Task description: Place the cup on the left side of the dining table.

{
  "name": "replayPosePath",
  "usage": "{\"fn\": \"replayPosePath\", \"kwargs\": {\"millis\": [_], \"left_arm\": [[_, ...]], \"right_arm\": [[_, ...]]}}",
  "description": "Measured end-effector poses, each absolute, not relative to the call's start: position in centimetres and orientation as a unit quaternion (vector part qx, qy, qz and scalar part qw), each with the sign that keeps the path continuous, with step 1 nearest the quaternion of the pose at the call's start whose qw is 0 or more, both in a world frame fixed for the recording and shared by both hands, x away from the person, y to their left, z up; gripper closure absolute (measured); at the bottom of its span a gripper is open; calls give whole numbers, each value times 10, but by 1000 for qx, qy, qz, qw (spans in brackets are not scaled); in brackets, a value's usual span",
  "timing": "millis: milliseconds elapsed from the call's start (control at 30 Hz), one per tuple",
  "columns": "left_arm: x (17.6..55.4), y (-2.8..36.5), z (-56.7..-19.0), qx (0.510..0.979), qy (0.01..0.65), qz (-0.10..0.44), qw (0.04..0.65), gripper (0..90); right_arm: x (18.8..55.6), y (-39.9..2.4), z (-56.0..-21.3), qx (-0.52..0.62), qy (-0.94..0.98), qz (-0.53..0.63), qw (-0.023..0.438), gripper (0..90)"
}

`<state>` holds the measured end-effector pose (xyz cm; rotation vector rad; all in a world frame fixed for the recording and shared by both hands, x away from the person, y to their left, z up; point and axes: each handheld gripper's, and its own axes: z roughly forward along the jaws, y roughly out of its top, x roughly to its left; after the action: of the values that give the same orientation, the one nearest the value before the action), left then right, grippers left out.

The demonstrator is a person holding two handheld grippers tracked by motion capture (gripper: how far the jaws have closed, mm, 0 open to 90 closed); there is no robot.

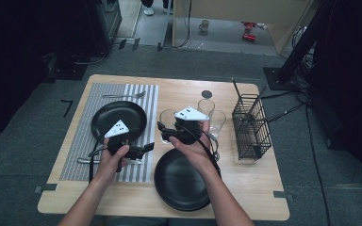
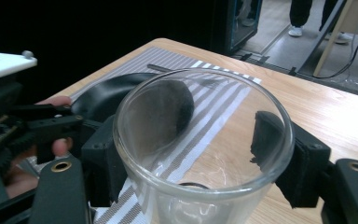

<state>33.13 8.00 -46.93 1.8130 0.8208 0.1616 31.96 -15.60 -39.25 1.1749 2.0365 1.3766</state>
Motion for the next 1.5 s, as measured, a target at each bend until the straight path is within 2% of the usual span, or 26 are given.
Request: {"fn": "replayPosePath", "kwargs": {"millis": [733,800,1067,1167,1500], "left_arm": [[328,55,-462,769,294,70,563,29],[328,53,-461,769,293,75,564,58],[329,49,-458,771,283,77,566,82],[329,48,-457,772,273,85,568,138],[329,48,-456,760,244,105,593,143]], "right_arm": [[309,-144,-386,405,737,508,188,297],[308,-143,-386,403,737,509,186,296],[306,-141,-389,398,740,510,182,297],[305,-140,-390,394,743,509,182,296],[302,-137,-393,382,751,512,166,295]]}}
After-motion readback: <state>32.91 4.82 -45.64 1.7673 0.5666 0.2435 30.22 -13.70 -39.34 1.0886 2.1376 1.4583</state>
